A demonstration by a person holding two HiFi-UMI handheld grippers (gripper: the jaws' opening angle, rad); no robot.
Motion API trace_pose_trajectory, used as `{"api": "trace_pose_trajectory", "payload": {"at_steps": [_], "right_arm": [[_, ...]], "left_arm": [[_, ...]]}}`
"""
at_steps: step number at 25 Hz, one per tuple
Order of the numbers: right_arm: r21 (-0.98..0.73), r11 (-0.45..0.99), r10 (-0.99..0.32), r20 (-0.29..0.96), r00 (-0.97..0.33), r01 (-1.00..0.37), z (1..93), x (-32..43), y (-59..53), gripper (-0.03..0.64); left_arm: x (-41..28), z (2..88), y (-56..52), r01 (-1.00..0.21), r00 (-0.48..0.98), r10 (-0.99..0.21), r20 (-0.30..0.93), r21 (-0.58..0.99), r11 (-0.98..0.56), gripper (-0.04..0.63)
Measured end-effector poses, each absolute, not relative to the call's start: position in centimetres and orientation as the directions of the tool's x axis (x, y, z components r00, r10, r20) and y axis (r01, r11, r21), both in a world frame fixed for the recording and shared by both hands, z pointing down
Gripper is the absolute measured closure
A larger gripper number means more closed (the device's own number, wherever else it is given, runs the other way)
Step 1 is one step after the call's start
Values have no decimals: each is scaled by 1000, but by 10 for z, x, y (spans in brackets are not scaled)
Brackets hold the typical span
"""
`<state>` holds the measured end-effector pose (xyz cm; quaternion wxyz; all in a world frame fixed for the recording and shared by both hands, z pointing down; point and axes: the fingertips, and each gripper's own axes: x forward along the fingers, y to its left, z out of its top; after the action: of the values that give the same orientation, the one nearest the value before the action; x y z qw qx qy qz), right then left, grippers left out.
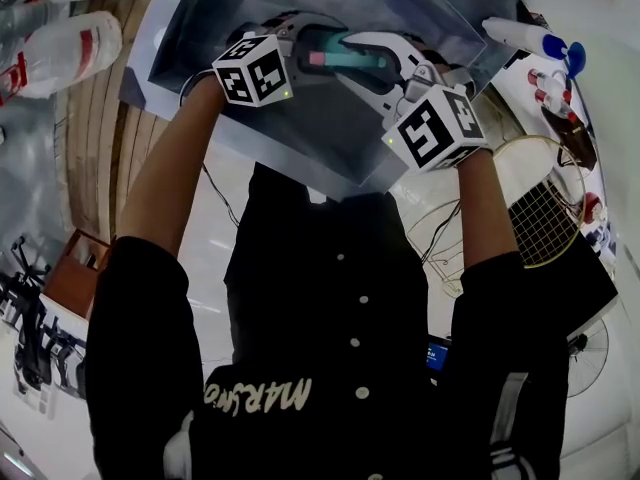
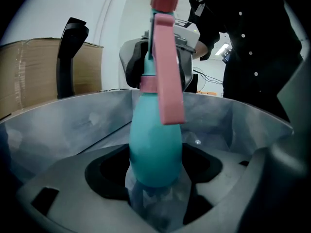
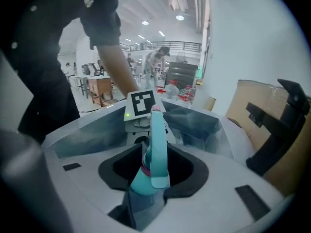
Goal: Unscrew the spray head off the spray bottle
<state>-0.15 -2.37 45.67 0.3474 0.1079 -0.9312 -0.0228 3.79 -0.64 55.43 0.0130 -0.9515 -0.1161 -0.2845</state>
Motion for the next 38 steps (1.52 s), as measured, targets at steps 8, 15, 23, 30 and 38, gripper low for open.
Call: {"api": "trace_pose_trajectory", "payload": {"at_steps": [8, 15, 23, 30, 38], "right_arm": [[92, 995, -92, 569, -817, -48, 453, -2, -21, 456], [65, 998, -45, 541, -840, -11, 451, -3, -19, 457], [54, 945, -288, 603, -744, -323, 449, 11, -32, 376], [-159, 670, -625, 406, -667, -725, 399, 24, -12, 254], [-315, 439, -643, 544, -539, -841, 426, -6, 11, 204]], "left_arm": [[39, 555, -7, 264, 808, 244, 536, 40, -964, 241], [38, 555, -6, 267, 810, 247, 532, 41, -963, 242], [38, 555, -4, 265, 804, 242, 543, 36, -964, 241], [38, 555, -5, 253, 806, 230, 545, 34, -967, 241], [41, 555, -3, 214, 814, 195, 546, 29, -976, 241]]}}
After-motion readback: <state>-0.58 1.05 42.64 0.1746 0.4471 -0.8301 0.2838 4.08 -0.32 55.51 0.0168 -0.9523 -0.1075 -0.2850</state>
